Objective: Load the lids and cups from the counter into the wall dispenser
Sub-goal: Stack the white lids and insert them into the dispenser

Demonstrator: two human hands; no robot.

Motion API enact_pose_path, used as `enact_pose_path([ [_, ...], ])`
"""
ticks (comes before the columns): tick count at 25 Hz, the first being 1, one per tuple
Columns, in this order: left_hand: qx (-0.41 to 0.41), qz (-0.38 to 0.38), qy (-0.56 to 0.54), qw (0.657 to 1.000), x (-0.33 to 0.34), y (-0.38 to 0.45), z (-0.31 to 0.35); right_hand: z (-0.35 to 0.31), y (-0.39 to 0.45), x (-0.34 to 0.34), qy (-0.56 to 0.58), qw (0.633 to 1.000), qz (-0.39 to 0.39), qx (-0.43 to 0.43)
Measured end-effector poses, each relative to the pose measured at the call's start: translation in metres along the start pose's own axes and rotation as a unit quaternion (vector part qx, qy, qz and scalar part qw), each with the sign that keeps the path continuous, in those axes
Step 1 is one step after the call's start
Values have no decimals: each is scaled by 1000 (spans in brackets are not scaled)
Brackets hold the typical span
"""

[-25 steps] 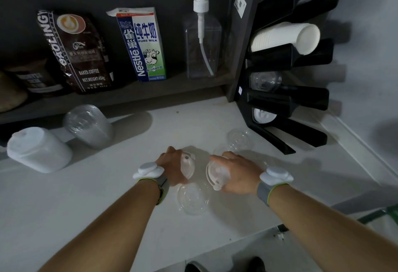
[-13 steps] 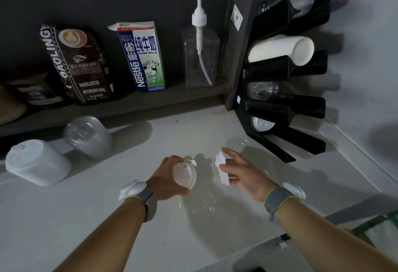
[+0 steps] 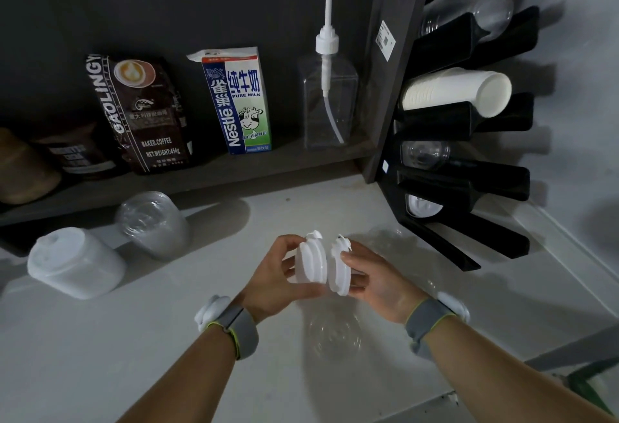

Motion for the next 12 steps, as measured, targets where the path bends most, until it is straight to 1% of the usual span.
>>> enact_pose_path([
  [3, 21, -35, -33, 999, 11, -3, 10, -7, -2, 6, -2, 999, -33, -16],
  [5, 28, -44, -41, 998, 15, -3, 15, -16, -5, 8, -3, 999, -33, -24],
  [9, 37, -45, -54, 997, 15, -6, 17, -25, -11, 11, -20, 999, -38, -23],
  [12, 46, -36, -66, 996, 17, -8, 19, -27, -12, 10, -30, 999, -28, -4],
])
Point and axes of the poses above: each hand's wrist, its own y-axis towards the middle knuckle, its own x-axis out of the palm, z = x × y, the point moved 1 cm from there along y, towards the middle knuckle, and after that the axes turned 14 degrees about -y, right-handed, at the moved point
